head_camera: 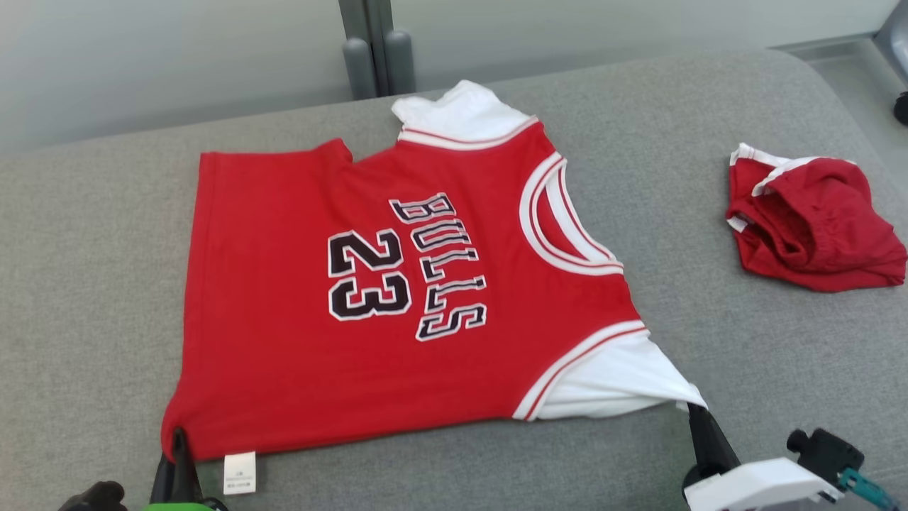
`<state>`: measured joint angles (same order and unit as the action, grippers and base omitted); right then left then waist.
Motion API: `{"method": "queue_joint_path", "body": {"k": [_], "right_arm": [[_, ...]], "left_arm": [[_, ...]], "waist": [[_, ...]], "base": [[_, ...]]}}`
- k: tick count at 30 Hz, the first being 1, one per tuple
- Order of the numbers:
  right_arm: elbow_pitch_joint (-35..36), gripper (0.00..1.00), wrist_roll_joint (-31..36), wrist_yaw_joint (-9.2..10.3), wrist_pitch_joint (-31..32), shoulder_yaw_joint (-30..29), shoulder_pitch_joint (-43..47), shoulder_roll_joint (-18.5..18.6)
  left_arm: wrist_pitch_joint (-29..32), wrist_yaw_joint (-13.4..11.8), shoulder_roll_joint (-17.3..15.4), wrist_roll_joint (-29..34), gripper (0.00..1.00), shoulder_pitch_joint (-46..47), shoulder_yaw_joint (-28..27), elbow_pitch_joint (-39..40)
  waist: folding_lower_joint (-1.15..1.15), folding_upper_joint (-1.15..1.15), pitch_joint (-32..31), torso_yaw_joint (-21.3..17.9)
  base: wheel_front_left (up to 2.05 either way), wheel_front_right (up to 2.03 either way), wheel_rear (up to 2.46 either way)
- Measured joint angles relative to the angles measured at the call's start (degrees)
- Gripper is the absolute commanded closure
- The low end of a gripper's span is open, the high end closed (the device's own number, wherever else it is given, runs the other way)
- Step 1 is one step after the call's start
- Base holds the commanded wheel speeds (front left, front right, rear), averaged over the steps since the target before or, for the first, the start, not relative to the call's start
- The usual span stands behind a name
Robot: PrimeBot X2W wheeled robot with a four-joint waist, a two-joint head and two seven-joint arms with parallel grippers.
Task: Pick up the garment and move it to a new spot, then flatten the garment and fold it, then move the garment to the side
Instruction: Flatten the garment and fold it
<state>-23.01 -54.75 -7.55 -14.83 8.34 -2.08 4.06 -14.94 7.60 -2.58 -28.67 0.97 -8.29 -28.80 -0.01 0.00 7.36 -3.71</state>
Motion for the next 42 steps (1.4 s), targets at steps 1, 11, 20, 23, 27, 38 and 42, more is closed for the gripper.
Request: {"method": "queue_joint_path", "body": {"k": [1, 11, 20, 23, 27, 38, 42], "right_arm": [[0.29, 1.00, -0.31, 0.00, 0.00, -0.04, 0.96, 0.09], [6.73, 1.00, -2.66, 0.02, -0.14, -0.08, -0.32, 0.11], [5.82, 1.00, -2.10, 0.03, -0.18, 1.27, -12.01, -0.68], [4.79, 1.00, -1.19, 0.03, -0.16, 1.92, -15.55, -0.94], [2.96, 1.00, -0.14, 0.03, -0.18, 2.08, -19.98, -1.03], [-1.57, 0.59, 2.44, 0.03, -0.18, 0.80, -27.37, -1.30], [-2.27, 0.00, 5.34, 0.03, -0.18, -1.34, -27.91, -1.27]], "left_arm": [[0.01, 0.00, 0.00, 0.68, 1.00, -0.93, 0.37, 1.04], [-0.01, -0.02, -0.11, 4.11, 1.00, -0.64, 2.75, 9.45], [-0.02, -0.02, -0.11, 4.20, 1.00, 9.37, 2.27, 6.39], [-0.02, -0.02, -0.12, 4.38, 1.00, 11.82, 1.86, 5.71], [-0.02, -0.02, -0.13, 5.20, 1.00, 14.68, 2.21, 4.57], [-0.02, -0.02, -0.12, 6.01, 0.04, 20.98, 1.30, 1.63], [-0.02, -0.03, -0.13, 6.02, 0.00, 21.11, 0.81, 1.54]], "waist": [[0.00, 0.00, -0.54, 0.05], [0.00, 0.00, -0.23, 0.89], [0.00, 0.00, 4.23, 1.20], [0.00, 0.00, 5.86, 1.23], [0.00, 0.00, 8.10, 1.26], [0.00, 0.00, 13.48, 1.97], [0.00, 0.00, 14.43, 2.26]], "base": [[0.00, 0.00, 0.00], [0.00, 0.00, 0.00], [0.00, 0.00, 0.00], [0.00, 0.00, 0.00], [0.00, 0.00, 0.00], [0.00, 0.00, 0.00], [0.00, 0.00, 0.00]]}}
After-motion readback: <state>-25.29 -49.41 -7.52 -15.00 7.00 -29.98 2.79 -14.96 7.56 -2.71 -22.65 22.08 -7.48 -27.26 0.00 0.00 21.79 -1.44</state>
